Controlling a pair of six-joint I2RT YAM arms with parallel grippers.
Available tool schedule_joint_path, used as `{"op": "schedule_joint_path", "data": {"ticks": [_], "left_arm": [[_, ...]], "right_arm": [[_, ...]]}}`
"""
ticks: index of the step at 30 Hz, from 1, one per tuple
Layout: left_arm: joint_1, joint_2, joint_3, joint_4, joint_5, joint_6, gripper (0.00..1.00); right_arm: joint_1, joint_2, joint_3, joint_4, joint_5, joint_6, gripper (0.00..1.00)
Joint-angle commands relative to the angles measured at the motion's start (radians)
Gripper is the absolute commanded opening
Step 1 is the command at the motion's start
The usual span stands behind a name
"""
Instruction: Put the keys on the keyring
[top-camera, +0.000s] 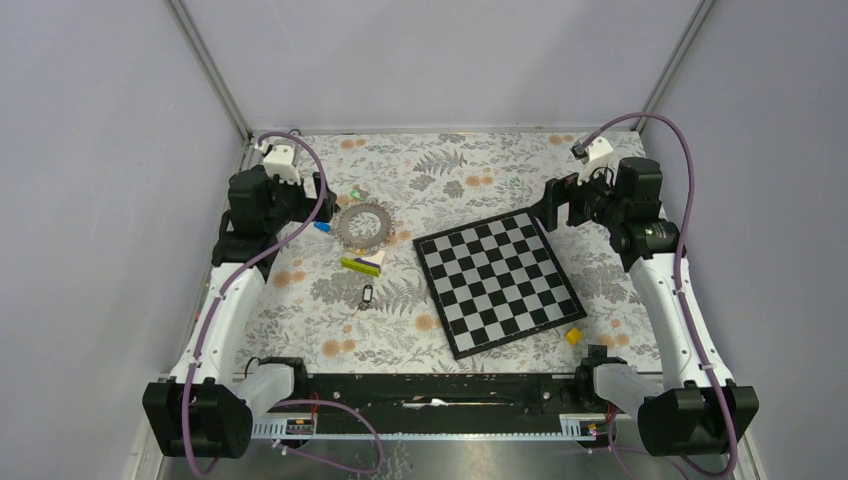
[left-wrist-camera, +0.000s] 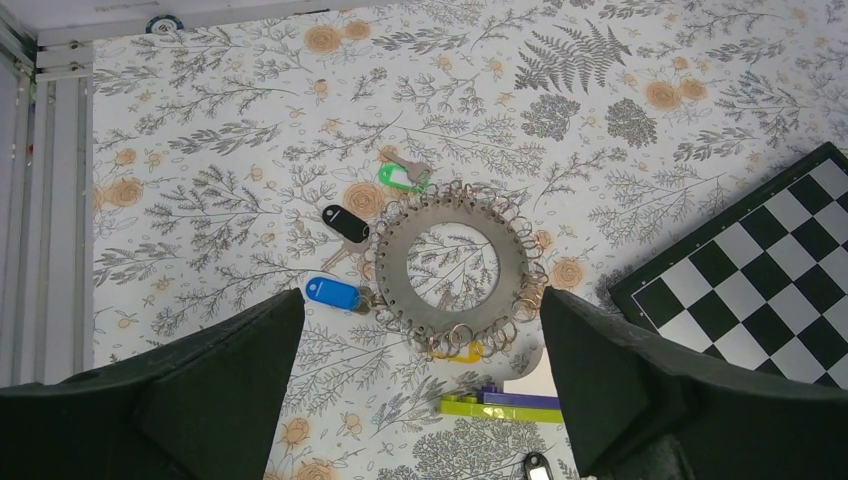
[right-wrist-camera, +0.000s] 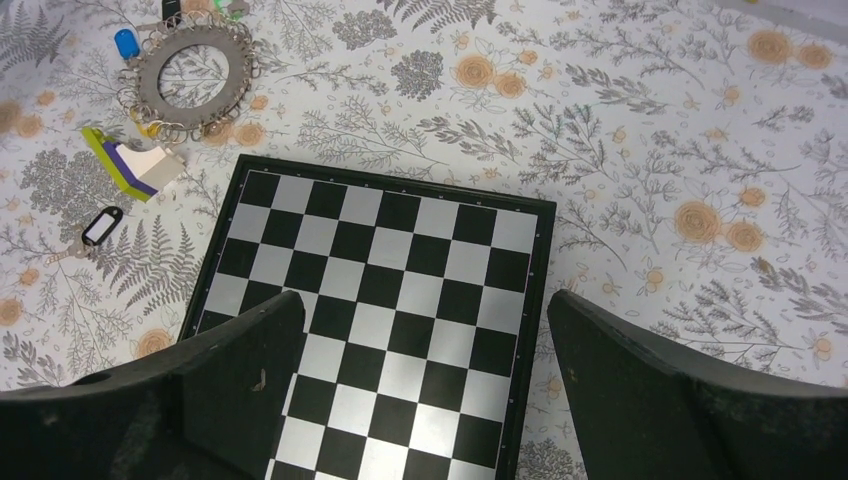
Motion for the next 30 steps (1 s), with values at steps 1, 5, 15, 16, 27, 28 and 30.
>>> {"op": "schedule_joint_path", "data": {"ticks": [1, 5, 15, 16, 27, 28, 30], "left_arm": [[-0.001, -0.013, -0.006, 0.05, -0.004, -0.002, 0.99], [-0.001, 0.019, -0.009, 0.043, 0.043, -0.003, 0.99], [-0.025, 0.142, 0.059, -0.194, 0.273, 0.221, 0.99], [-0.031, 0.143, 0.06, -0.211, 0.27, 0.242, 0.99], [-0.132, 0.185, 0.003, -0.261, 0.148, 0.333, 0.99], [-0.138, 0.191, -0.005, -0.246, 0.134, 0.326, 0.99], [-0.152, 0.207, -0.01, -0.224, 0.103, 0.317, 0.98]], "right_arm": [[0.0, -0.017, 0.103, -0.06, -0.01, -0.057, 0.99], [-0.001, -0.015, 0.168, -0.118, -0.023, -0.063, 0.99], [0.018, 0.044, 0.181, -0.182, -0.124, -0.077, 0.99], [0.033, 0.049, 0.171, -0.181, -0.114, -0.088, 0.99], [0.166, 0.139, -0.037, -0.08, -0.033, -0.175, 0.99], [0.167, 0.136, -0.054, -0.064, -0.033, -0.176, 0.99], [0.167, 0.132, -0.087, -0.043, -0.031, -0.178, 0.99]]}}
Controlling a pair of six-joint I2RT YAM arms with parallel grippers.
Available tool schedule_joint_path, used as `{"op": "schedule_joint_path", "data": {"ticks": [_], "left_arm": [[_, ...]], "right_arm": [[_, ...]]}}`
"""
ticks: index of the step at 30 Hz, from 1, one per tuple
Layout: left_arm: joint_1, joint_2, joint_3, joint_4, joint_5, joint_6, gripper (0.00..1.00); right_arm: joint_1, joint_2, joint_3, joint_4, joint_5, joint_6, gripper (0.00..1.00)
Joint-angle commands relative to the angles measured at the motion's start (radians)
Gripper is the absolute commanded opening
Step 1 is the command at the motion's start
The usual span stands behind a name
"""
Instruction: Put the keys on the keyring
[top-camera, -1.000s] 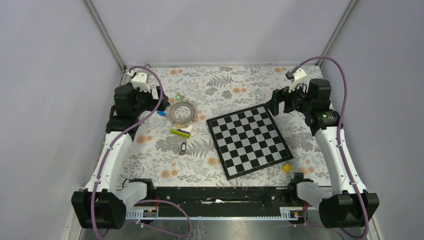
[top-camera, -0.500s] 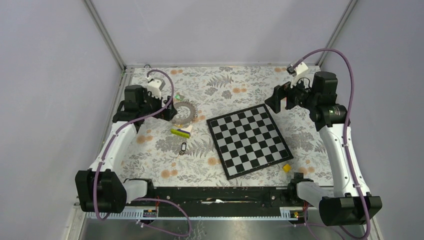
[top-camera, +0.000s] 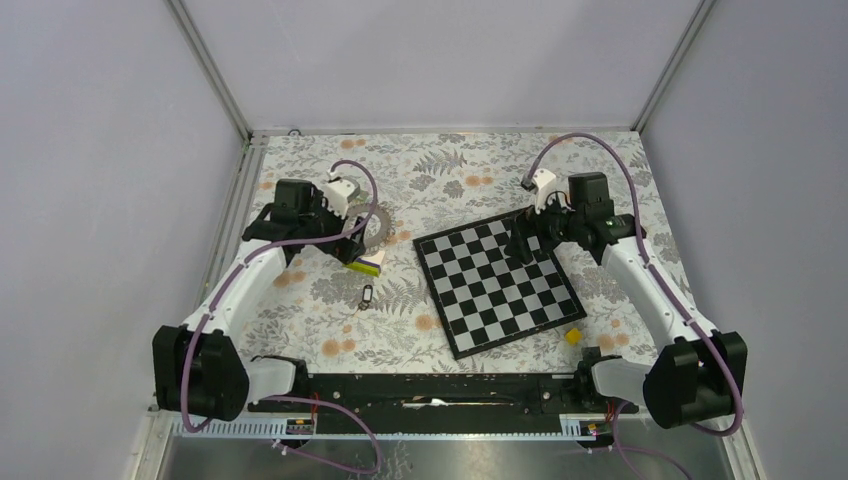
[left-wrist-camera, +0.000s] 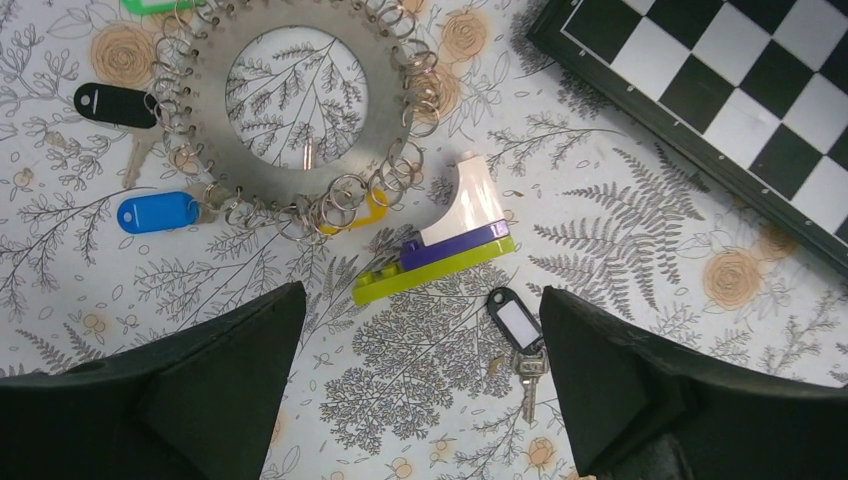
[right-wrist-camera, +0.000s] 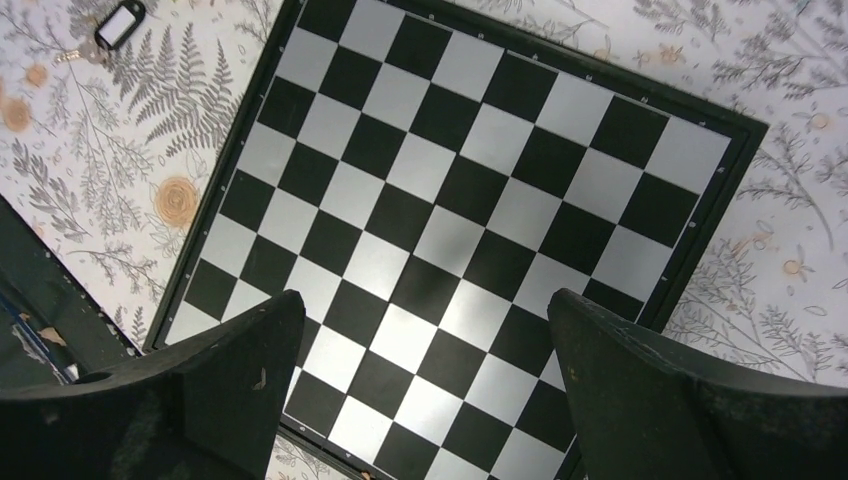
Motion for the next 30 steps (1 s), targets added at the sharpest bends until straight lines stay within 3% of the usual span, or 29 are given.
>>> {"op": "schedule_joint_path", "data": {"ticks": [1, 8, 16, 20, 30], "left_arm": [[-0.025, 0.032, -0.014, 0.078, -0.085, -0.001, 0.98], [-0.097, 0.123, 0.022, 0.06, -0.154, 0.024, 0.92], [-0.212, 0.192, 0.027, 0.038, -0.191, 0.056, 0.9], [-0.217, 0.227, 0.054, 0.065, -0.223, 0.036, 0.88], [-0.218, 0.514, 0.339, 0.036, -0.265, -0.082, 0.71]], "right_arm": [[0.005, -0.021, -0.049, 0.091, 0.008, -0.026, 0.99], [0.004, -0.092, -0.186, 0.132, 0.033, -0.04, 0.99], [-0.007, -0.13, -0.211, 0.152, 0.085, -0.058, 0.99], [-0.011, -0.135, -0.223, 0.163, 0.102, -0.068, 0.99], [-0.039, -0.133, -0.234, 0.176, 0.11, -0.069, 0.99]]}}
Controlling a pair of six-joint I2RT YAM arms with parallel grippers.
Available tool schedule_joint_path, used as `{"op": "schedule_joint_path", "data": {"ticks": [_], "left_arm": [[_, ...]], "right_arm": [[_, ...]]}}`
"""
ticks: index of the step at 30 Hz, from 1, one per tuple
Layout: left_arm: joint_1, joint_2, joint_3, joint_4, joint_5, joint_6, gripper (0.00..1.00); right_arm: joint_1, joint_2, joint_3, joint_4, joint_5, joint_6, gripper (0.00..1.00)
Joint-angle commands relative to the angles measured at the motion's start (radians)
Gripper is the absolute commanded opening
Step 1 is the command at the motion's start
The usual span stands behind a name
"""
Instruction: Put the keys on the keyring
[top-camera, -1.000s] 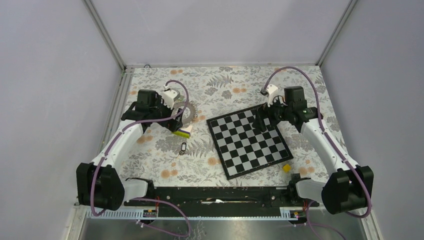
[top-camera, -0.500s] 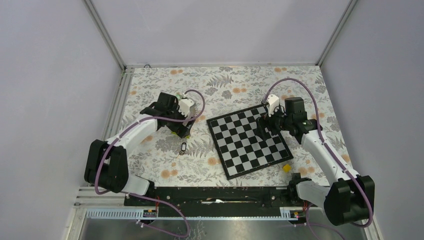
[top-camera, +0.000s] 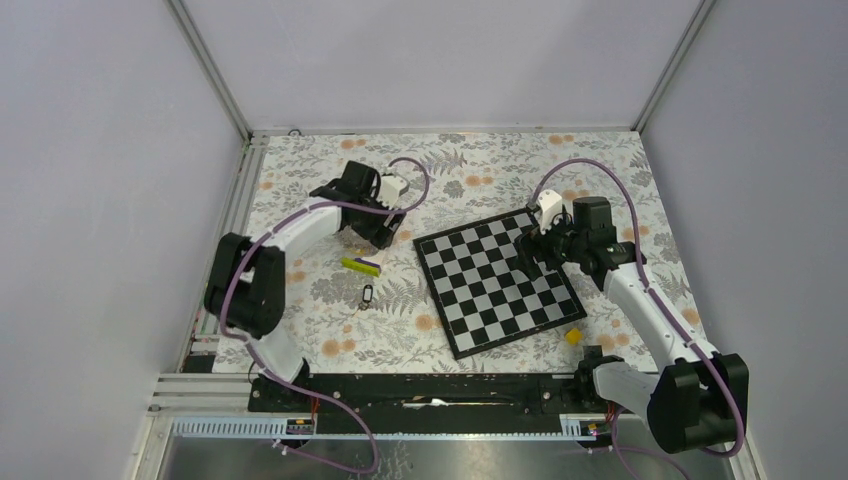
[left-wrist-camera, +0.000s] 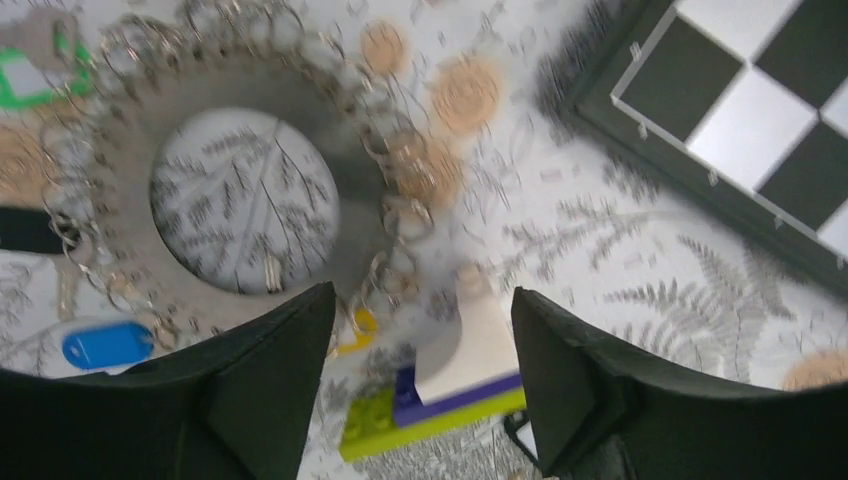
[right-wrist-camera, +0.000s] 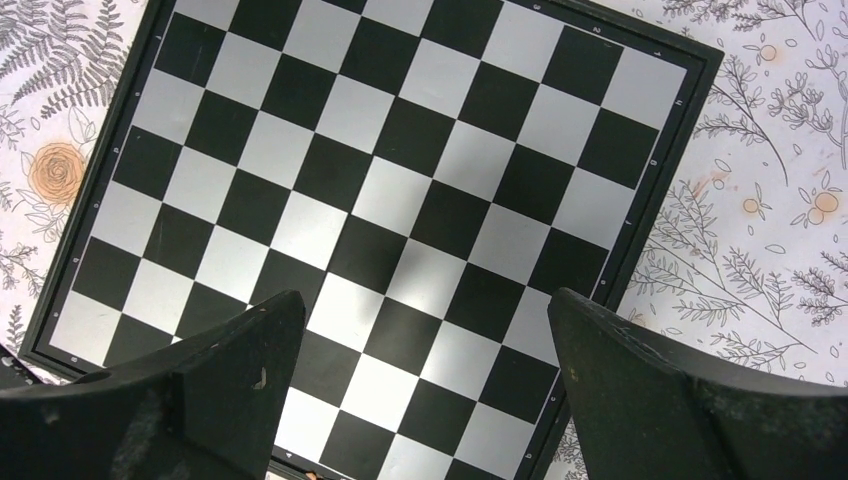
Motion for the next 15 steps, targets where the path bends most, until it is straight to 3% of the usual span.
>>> {"op": "schedule_joint_path", "data": {"ticks": [1, 15], "left_arm": [[0.003, 0.114, 0.161, -0.003, -0.035, -0.083, 0.7], [0.008, 0.368, 0.436, -0.059, -0.069, -0.167, 0.53]], "right_arm": [[-0.022, -0.015, -0.004, 0.035, 0.01, -0.013, 0.99], [-0.046, -0.006, -0.013, 0.046, 0.025, -0.02, 0.99]]}}
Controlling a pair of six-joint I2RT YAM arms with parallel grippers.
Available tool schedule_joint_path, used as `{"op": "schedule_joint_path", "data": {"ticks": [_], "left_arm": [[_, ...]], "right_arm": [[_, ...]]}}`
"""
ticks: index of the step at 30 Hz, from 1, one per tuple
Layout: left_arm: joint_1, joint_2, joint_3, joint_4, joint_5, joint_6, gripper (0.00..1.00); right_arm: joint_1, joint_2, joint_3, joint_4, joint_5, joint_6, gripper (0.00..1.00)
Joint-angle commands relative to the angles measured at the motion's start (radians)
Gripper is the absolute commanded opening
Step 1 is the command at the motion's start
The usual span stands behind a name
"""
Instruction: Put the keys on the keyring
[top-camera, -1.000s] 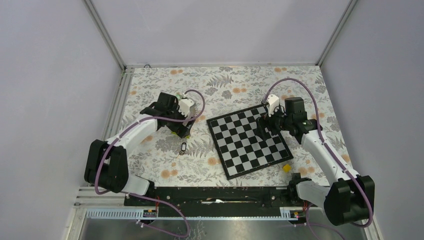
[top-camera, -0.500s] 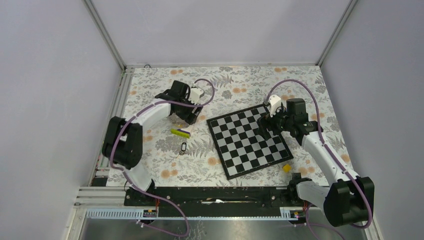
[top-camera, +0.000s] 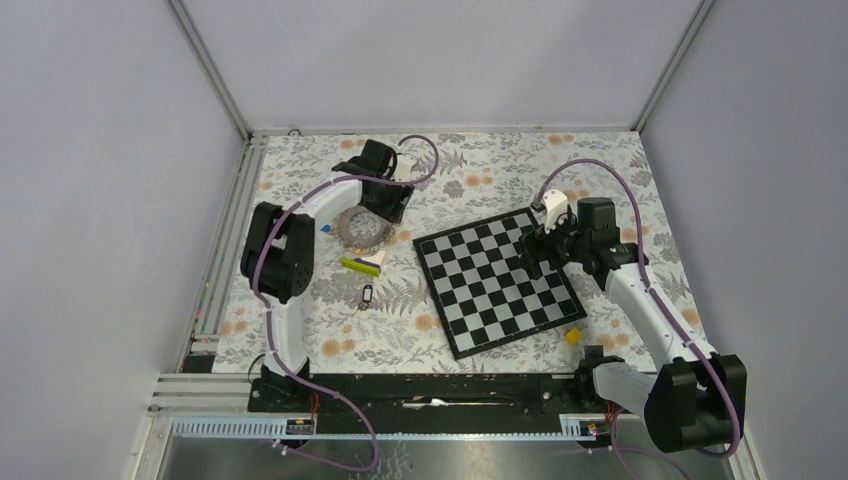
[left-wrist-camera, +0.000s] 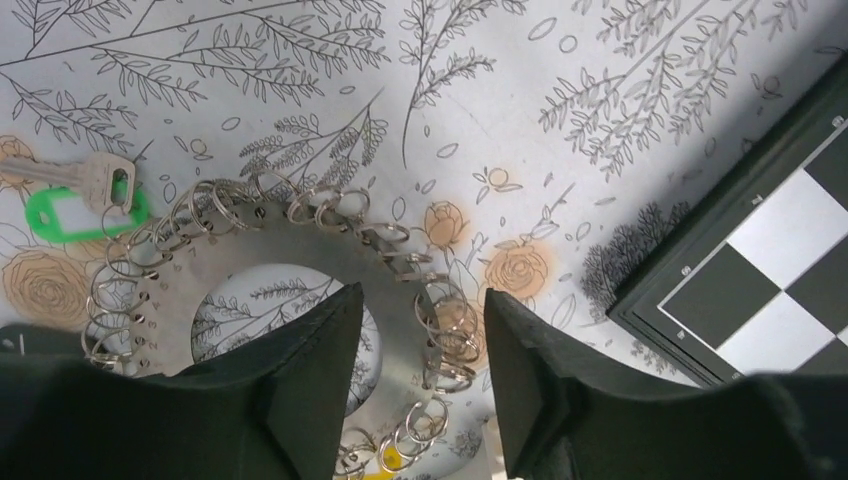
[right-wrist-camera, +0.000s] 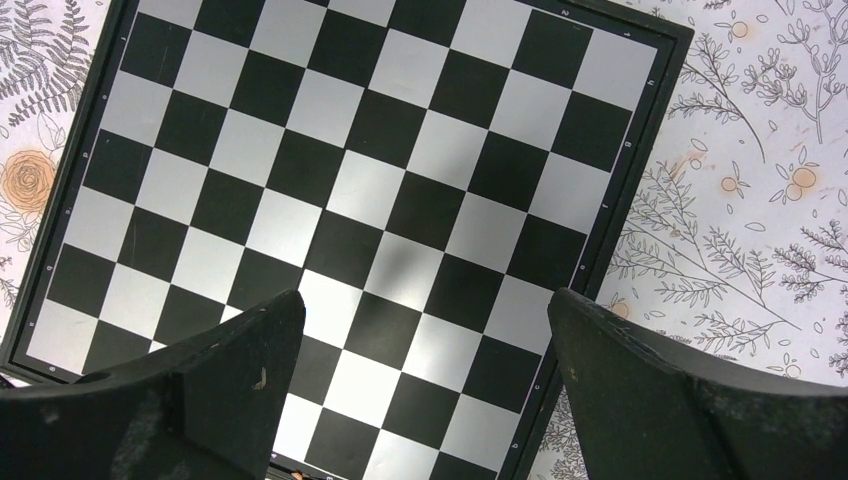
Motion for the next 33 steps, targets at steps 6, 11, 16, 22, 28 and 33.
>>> {"op": "schedule_joint_path", "data": {"ticks": [6, 11, 16, 22, 28, 33], "left_arm": [[0.006, 0.097, 0.096, -0.021, -0.077, -0.1, 0.49], [0.006, 0.118, 0.092, -0.021, -0.082, -0.113, 0.41], [0.006, 0.093, 0.072, -0.021, -0.075, -0.109, 0.35], [0.006, 0.038, 0.041, -0.021, -0.084, -0.087, 0.24], [0.006, 0.015, 0.017, -0.02, -0.079, -0.072, 0.26], [0.007, 0.0, -0.003, -0.021, -0.079, -0.048, 0.37]], "right_arm": [[-0.005, -0.01, -0.013, 0.048, 0.022, -0.029, 0.99], [-0.005, -0.01, -0.017, 0.05, 0.022, -0.034, 0.99], [-0.006, -0.009, -0.019, 0.05, 0.02, -0.038, 0.99], [-0.006, 0.0, -0.019, 0.056, 0.023, -0.039, 0.99], [-0.006, 0.012, -0.015, 0.059, 0.025, -0.042, 0.99], [-0.006, 0.019, -0.015, 0.064, 0.028, -0.046, 0.99]]}}
